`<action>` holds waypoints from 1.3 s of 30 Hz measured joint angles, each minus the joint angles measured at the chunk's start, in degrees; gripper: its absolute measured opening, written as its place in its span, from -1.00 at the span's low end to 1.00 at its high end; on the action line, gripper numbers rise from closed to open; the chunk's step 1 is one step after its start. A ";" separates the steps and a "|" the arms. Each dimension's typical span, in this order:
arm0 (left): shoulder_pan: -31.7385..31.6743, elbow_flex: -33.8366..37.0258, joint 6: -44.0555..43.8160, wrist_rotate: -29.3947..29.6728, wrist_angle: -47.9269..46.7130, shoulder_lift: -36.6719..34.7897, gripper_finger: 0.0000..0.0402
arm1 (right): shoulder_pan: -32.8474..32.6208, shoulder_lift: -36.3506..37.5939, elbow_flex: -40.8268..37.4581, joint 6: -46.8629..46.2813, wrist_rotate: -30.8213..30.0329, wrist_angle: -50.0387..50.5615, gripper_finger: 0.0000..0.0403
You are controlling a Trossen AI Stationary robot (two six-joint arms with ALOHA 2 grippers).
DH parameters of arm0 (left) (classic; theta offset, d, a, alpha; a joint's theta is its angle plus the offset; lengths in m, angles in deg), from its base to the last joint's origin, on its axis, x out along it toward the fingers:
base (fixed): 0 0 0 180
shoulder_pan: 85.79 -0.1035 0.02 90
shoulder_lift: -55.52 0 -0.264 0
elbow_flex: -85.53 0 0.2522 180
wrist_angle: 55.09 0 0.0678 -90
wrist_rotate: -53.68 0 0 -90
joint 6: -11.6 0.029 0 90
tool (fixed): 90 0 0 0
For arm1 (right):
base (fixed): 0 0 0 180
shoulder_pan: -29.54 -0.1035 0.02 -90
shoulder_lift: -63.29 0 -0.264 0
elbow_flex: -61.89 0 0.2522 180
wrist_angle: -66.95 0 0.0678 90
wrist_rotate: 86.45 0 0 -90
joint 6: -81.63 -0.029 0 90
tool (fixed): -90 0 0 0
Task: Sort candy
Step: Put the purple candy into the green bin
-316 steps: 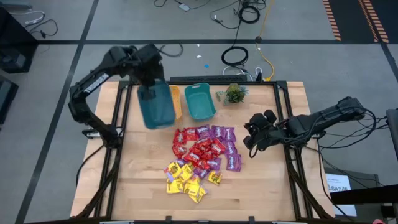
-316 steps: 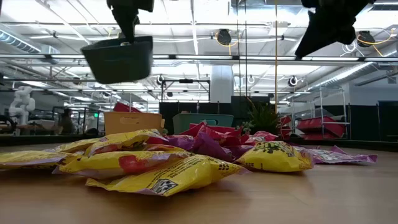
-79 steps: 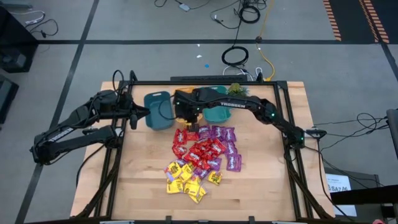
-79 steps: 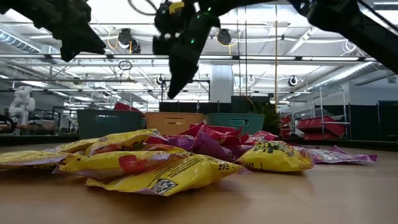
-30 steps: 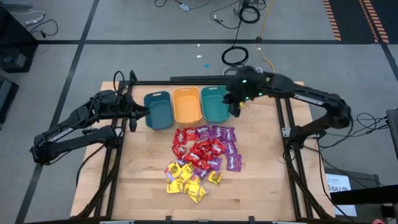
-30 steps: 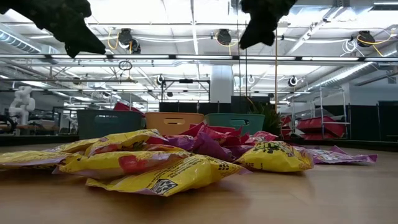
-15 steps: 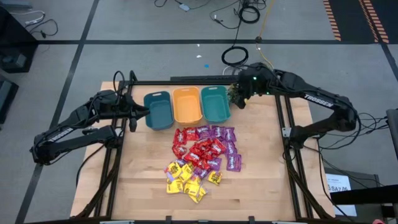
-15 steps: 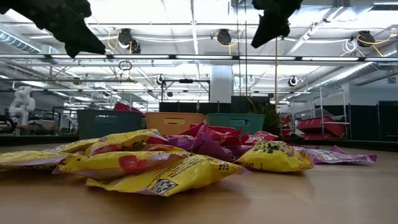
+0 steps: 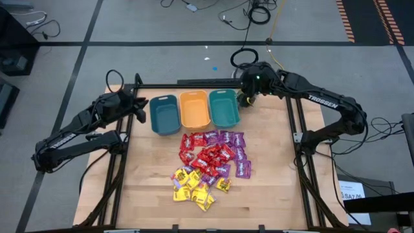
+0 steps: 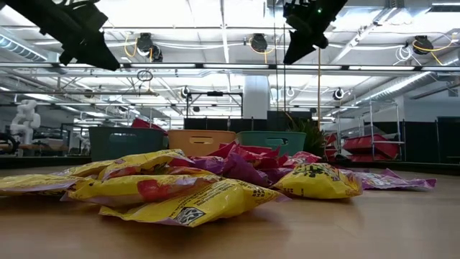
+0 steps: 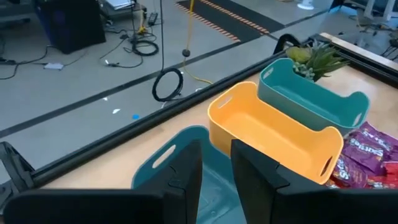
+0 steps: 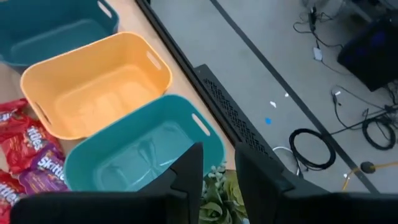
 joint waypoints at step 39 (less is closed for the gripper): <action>0.01 0.00 -0.09 -0.50 0.07 -0.01 -0.53 | -27.35 -3.22 -4.98 -27.45 -8.54 2.59 -0.58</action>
